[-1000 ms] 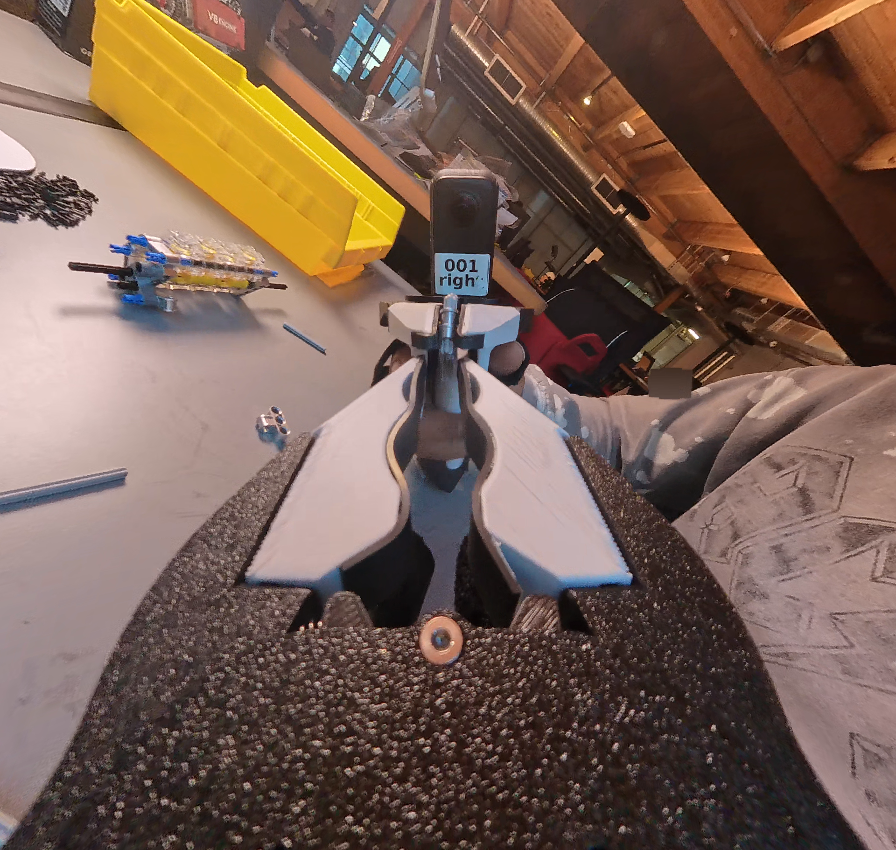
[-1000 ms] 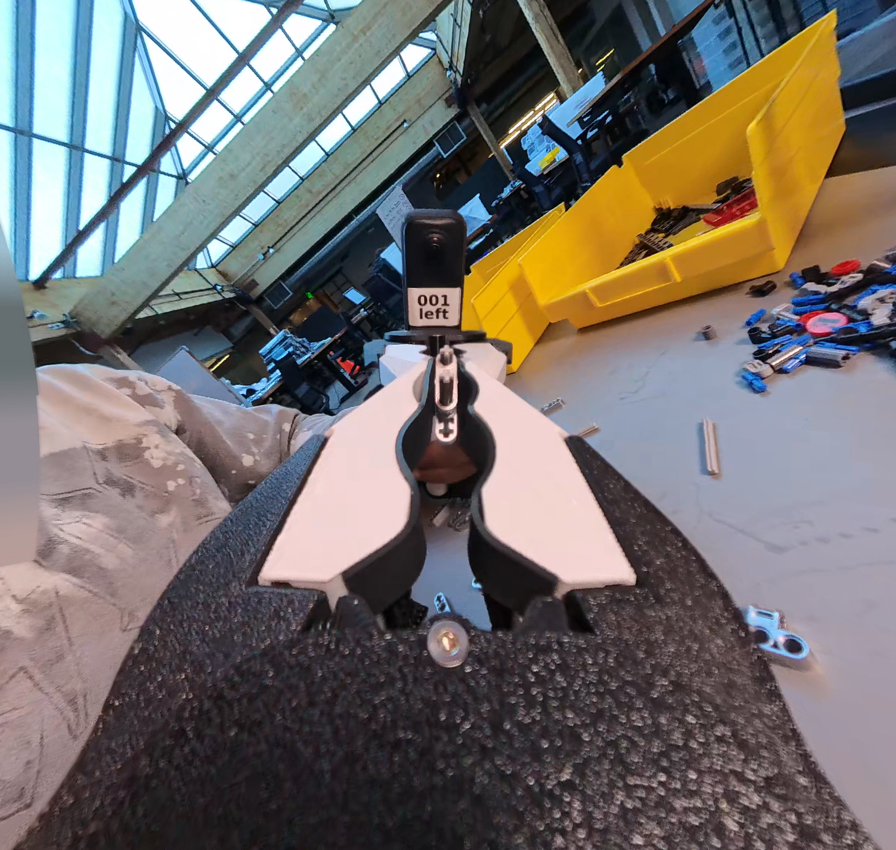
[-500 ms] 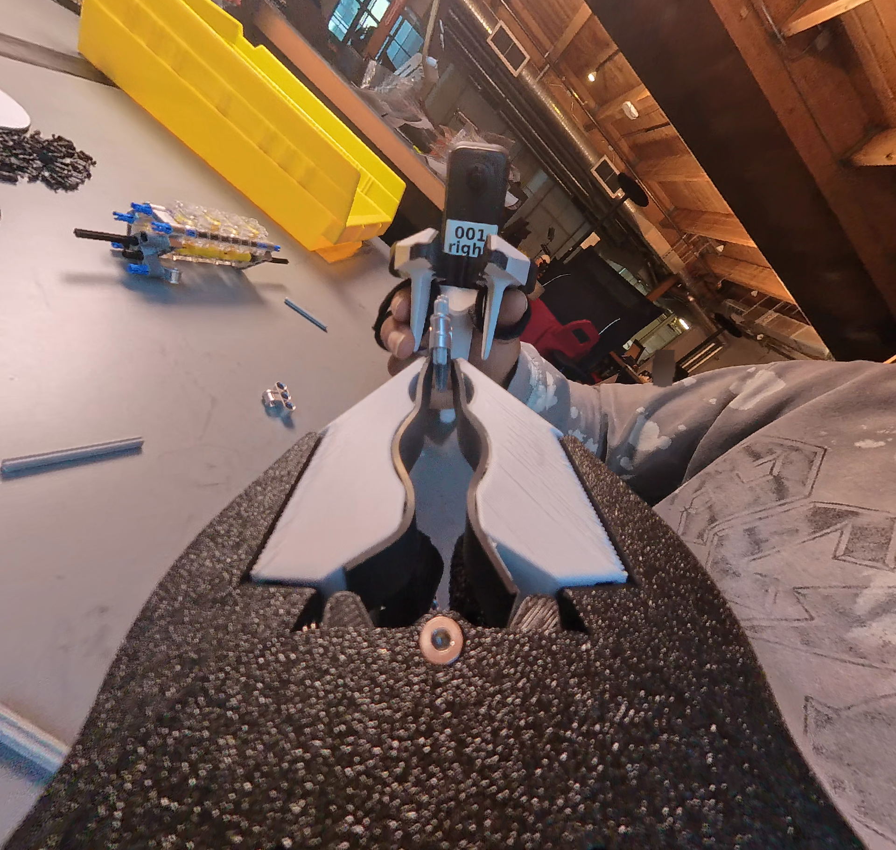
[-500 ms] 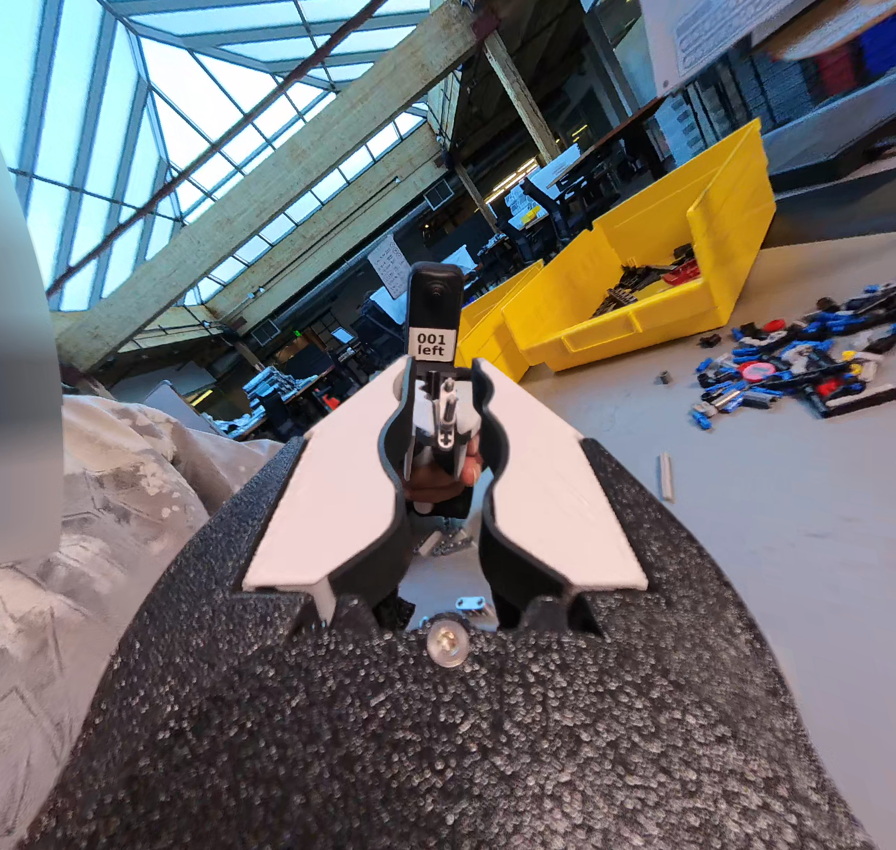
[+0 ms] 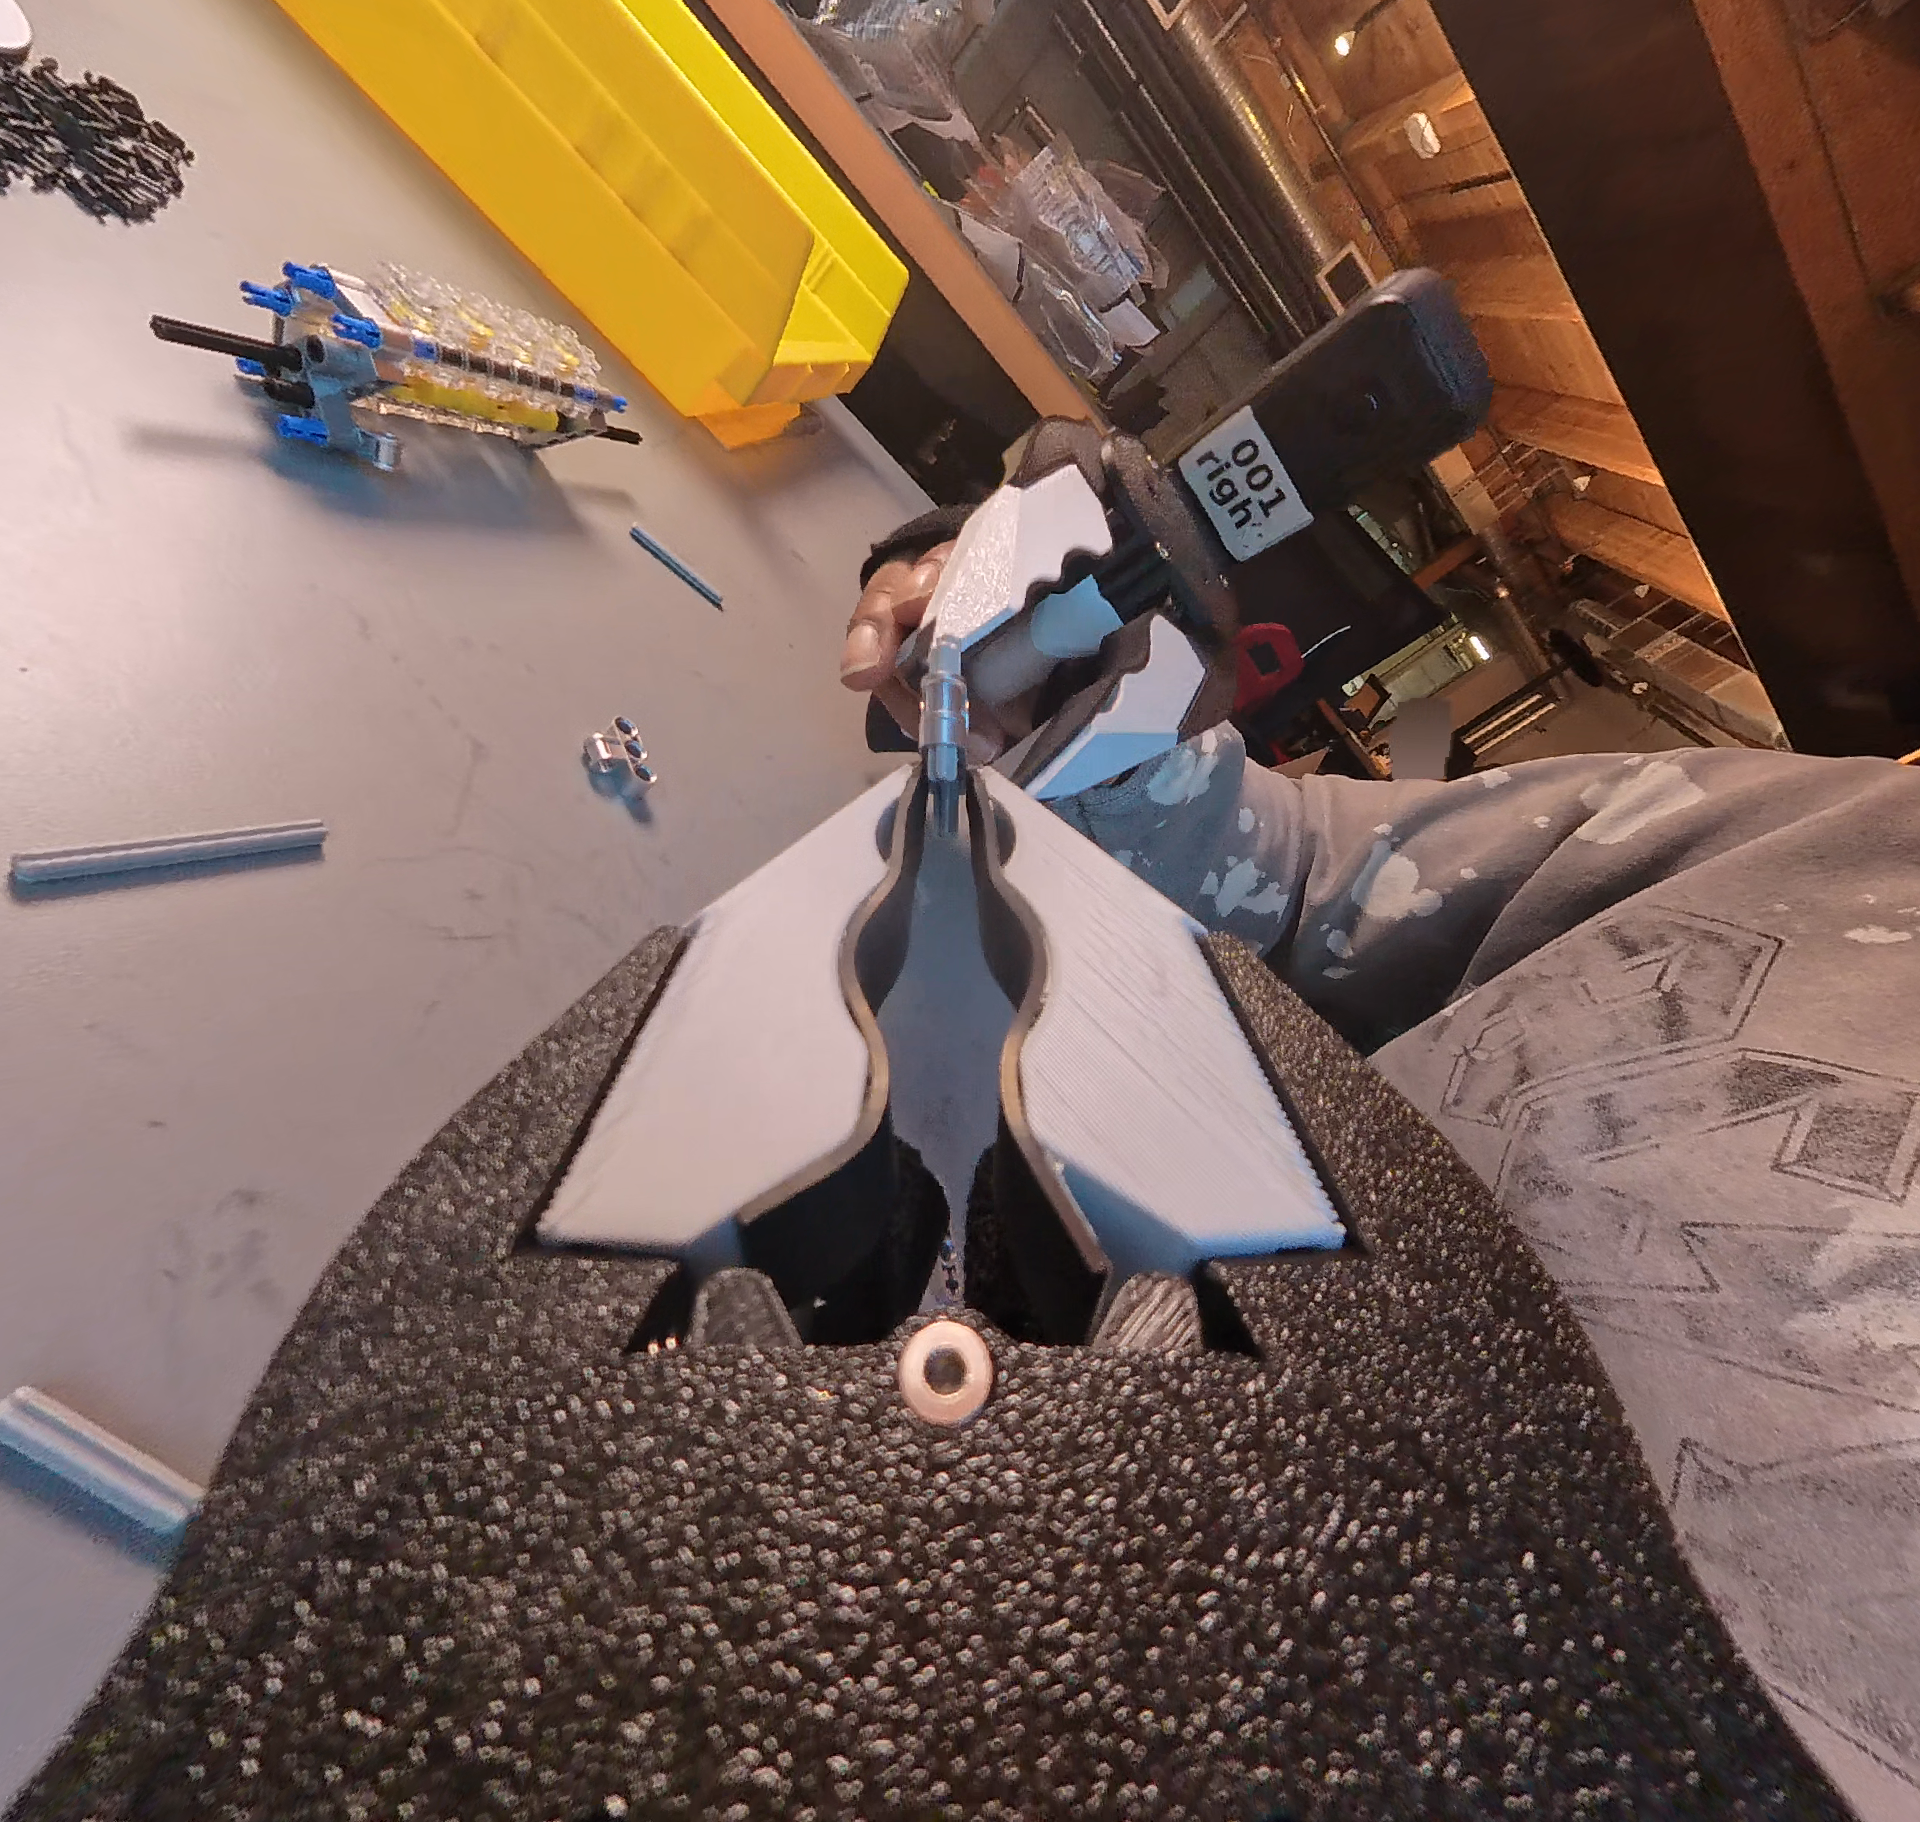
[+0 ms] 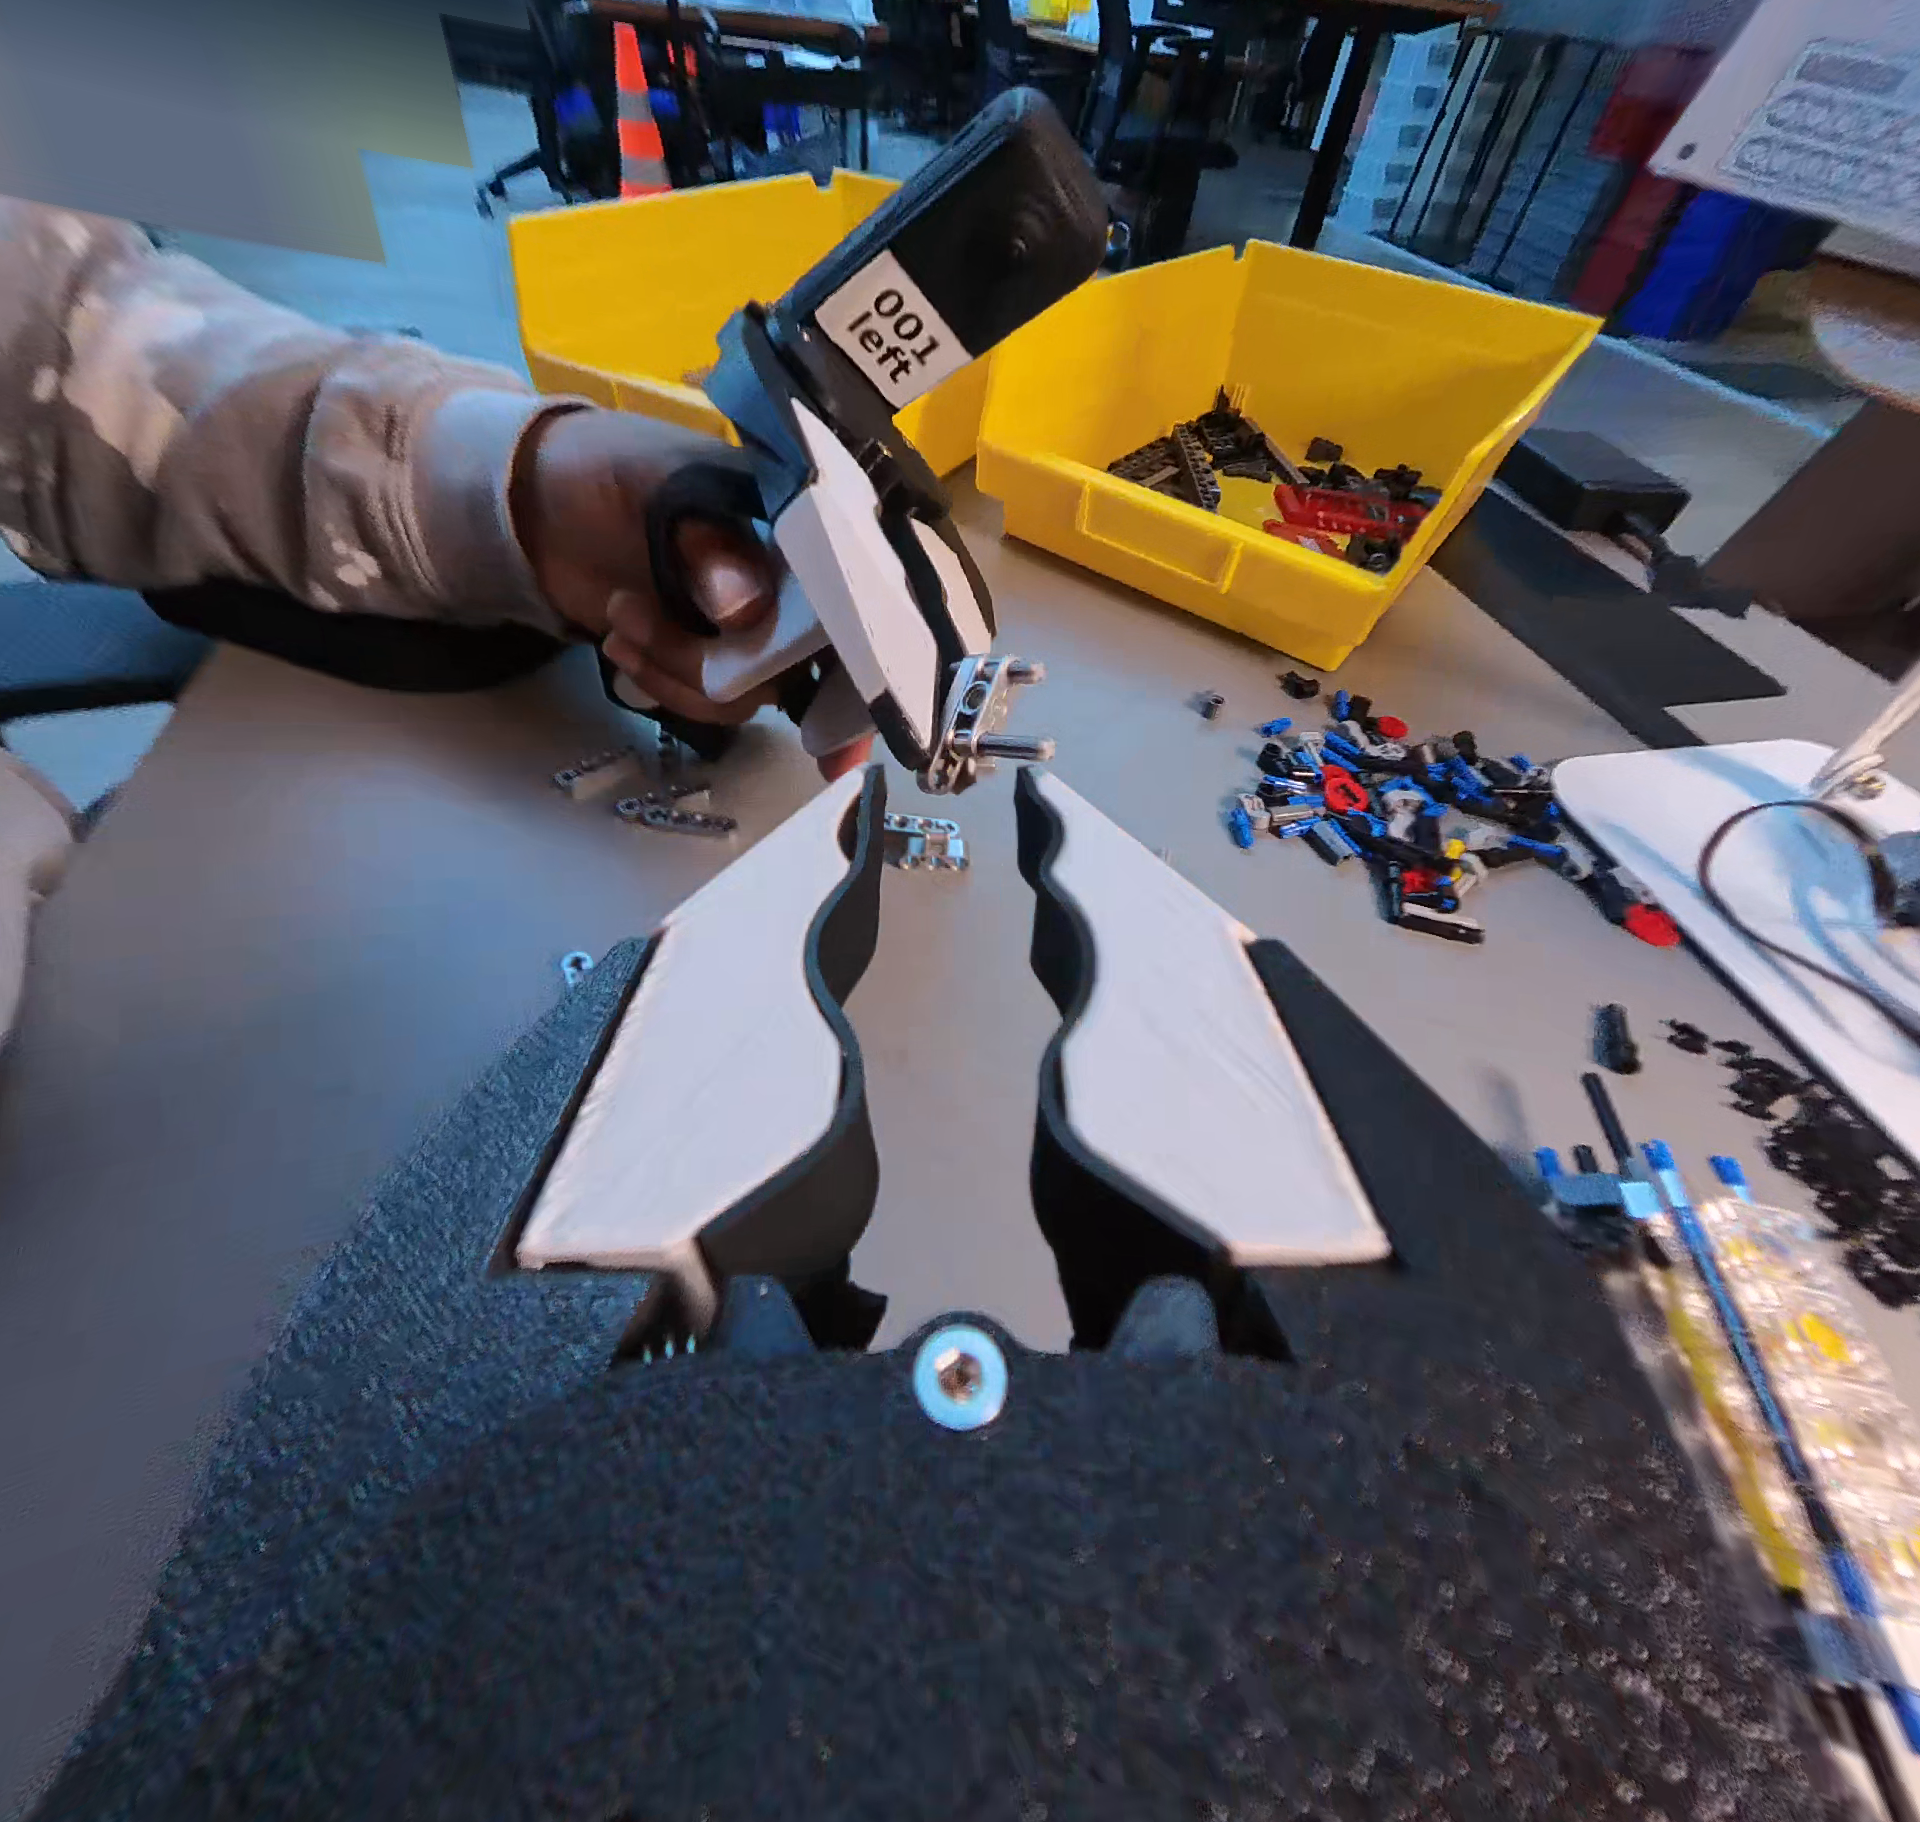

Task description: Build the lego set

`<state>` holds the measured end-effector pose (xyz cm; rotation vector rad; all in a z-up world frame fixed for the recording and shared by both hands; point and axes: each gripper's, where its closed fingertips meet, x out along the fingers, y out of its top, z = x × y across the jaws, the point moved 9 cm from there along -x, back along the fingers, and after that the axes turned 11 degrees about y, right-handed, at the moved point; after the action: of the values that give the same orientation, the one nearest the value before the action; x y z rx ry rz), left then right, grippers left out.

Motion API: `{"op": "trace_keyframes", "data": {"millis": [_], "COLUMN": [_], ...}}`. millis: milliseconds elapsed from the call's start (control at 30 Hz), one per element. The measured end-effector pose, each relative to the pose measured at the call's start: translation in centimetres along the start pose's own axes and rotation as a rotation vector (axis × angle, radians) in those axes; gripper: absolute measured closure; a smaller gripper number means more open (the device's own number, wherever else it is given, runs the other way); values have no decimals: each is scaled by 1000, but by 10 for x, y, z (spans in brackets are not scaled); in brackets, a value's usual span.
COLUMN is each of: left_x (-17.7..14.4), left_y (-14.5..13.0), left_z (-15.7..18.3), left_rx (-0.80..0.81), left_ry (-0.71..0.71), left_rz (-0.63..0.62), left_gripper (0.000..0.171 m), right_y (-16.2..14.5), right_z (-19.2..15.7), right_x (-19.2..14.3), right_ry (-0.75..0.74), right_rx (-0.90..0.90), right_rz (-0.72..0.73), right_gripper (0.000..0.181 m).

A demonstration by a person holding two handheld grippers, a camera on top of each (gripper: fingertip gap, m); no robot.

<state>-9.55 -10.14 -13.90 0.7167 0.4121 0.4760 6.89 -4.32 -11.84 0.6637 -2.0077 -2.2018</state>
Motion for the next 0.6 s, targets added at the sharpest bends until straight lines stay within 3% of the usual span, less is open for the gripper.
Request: {"op": "trace_keyframes", "data": {"millis": [133, 600], "left_x": [1, 4], "left_y": [-1, -3], "left_z": [-1, -3], "left_rx": [-17, -167], "left_ry": [-14, -134], "left_rz": [0, 55], "left_gripper": [166, 166], "right_y": [-1, 6], "right_z": [-5, -12], "right_x": [5, 12], "right_ry": [-56, -158], "right_rx": [-102, -199], "right_rz": [-78, -74], "right_gripper": [156, 168]}}
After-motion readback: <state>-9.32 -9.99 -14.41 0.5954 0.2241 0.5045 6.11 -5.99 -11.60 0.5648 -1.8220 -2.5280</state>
